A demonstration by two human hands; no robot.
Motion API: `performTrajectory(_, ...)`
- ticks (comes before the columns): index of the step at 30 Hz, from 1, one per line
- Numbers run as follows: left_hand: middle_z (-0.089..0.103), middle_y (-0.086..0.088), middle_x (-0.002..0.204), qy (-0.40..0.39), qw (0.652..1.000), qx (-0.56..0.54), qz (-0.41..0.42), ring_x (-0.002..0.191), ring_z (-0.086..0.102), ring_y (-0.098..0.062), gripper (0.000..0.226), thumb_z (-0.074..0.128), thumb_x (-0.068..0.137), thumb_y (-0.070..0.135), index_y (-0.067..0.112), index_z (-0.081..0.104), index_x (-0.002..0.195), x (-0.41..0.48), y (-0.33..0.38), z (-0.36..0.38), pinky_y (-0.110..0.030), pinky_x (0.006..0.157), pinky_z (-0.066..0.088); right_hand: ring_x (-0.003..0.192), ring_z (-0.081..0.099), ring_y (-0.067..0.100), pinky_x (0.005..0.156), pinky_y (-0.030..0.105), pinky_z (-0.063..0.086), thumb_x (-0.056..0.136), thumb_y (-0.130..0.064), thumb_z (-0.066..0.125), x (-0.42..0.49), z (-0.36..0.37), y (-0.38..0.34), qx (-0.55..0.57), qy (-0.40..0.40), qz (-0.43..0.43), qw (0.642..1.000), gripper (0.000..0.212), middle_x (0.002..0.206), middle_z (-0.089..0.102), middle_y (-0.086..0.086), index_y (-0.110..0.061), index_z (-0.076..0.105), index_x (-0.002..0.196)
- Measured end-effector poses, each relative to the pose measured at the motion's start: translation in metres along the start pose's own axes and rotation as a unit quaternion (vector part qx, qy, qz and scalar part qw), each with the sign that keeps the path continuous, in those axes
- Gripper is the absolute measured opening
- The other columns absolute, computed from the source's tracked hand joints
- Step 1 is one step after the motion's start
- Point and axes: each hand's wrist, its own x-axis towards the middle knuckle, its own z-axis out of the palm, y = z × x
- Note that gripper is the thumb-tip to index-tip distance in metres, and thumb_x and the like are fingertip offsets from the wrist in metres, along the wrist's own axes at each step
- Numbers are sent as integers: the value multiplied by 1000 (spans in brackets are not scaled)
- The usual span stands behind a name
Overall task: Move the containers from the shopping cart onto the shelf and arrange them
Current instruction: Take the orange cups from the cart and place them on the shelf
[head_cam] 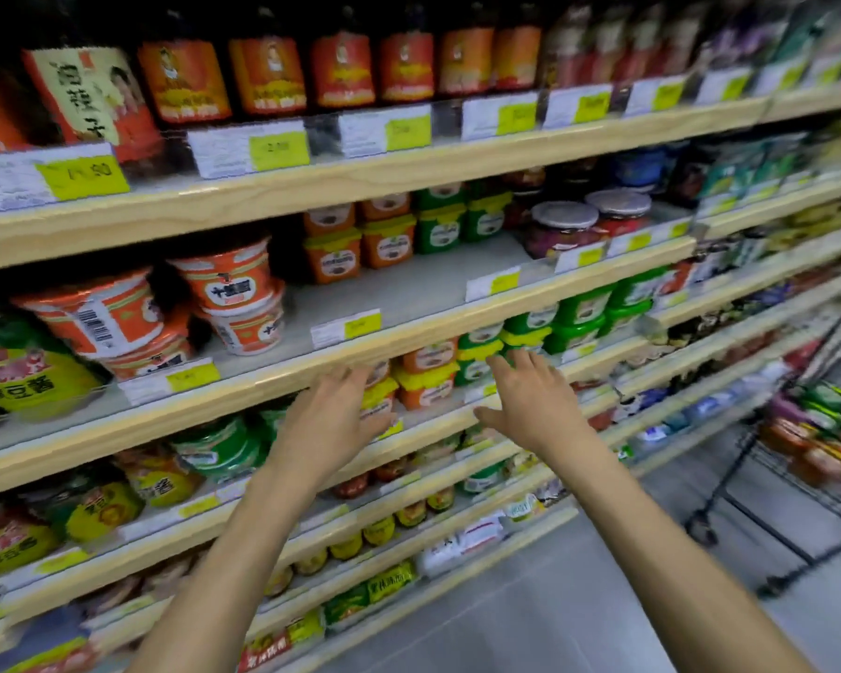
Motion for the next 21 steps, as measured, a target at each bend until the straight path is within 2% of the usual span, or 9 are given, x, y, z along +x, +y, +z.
performTrajectory(3,50,-5,144,-36,998,-16,42,129,47,-27,66,60,91,56,23,43,146,34,66,28,-39,97,46,136,38,34,105,48,41,96,-51,56,-23,6,84,18,-19,54,998,68,147,39,13,-14,34,149)
performTrajectory(5,40,-4,154,-86,994,-33,63,138,41,-25,72,58,92,58,22,36,151,56,115,49,-39,104,43,133,40,34,102,47,42,95,-52,58,-44,11,142,29,-33,96,994,67,145,41,12,-14,37,146)
performTrajectory(7,39,-4,155,-121,988,-29,91,138,41,-24,72,55,93,58,23,34,152,75,168,71,-39,105,43,132,41,34,101,47,42,94,-52,58,-66,17,200,26,-48,136,989,69,144,42,13,-13,37,147)
performTrajectory(10,48,-5,146,-143,980,-14,134,129,49,-23,65,58,94,53,22,39,148,99,246,105,-39,100,47,131,41,35,102,48,40,94,-50,58,-101,21,280,25,-61,194,979,65,142,43,14,-13,40,144)
performTrajectory(13,57,-2,124,-144,974,1,173,109,56,-21,58,58,92,58,24,46,138,117,319,138,-40,85,53,133,39,36,106,48,38,92,-49,61,-136,25,351,22,-84,248,965,68,144,40,15,-13,39,146)
performTrajectory(18,56,-3,126,-183,947,33,263,113,56,-24,56,57,91,57,24,46,134,134,427,187,-43,85,53,129,42,35,104,47,40,90,-50,63,-190,37,440,23,-108,329,938,66,139,44,14,-14,44,141)
performTrajectory(21,57,-6,113,-194,927,60,317,101,58,-27,48,57,93,54,22,48,127,144,481,209,-40,78,52,127,45,34,103,45,42,87,-53,64,-210,45,479,34,-106,368,923,67,136,47,12,-16,46,141)
